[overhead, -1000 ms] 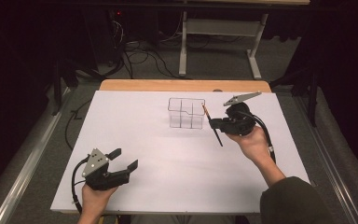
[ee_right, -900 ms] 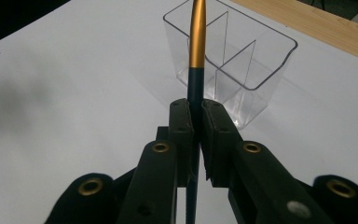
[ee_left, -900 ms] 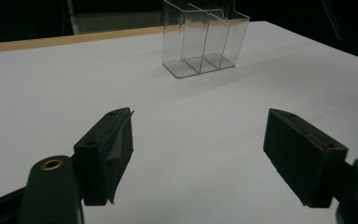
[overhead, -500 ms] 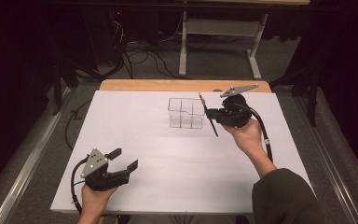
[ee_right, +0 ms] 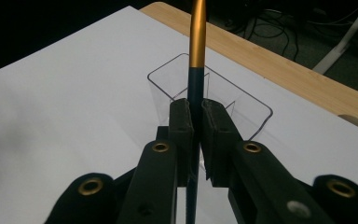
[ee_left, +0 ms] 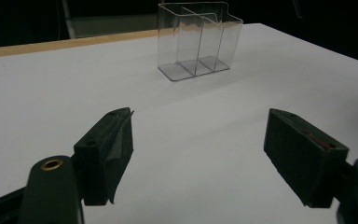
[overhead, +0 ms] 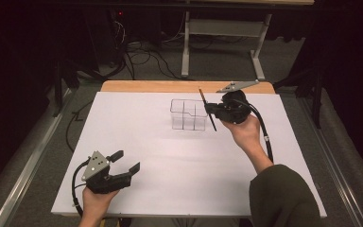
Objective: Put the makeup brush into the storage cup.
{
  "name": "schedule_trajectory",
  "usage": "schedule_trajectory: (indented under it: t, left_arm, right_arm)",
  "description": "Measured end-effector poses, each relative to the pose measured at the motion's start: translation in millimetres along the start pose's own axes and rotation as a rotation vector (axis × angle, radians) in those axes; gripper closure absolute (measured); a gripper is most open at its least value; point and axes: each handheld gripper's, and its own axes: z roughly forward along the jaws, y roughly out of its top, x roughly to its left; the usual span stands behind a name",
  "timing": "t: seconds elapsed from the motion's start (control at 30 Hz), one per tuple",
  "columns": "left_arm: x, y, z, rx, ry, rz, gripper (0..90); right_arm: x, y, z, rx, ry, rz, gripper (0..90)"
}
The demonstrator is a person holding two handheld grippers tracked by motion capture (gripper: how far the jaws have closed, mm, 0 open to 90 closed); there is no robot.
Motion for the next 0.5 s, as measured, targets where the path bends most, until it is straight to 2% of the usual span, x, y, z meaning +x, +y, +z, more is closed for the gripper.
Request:
schedule_trajectory:
  t: [0.27,0.5]
  left_arm:
    - [-0.3,-0.3,1.0,0.005,-0.001,0.003,24.2]
    - [0.3,-0.2,1.0,0.001,-0.002,-0.003,24.2]
  right_arm:
    - [-4.6,4.4,7.2,-0.015,-0.023,0.007,85.2]
    - [-9.2,8.1,17.1,-0.044,-0.004,0.011,85.3]
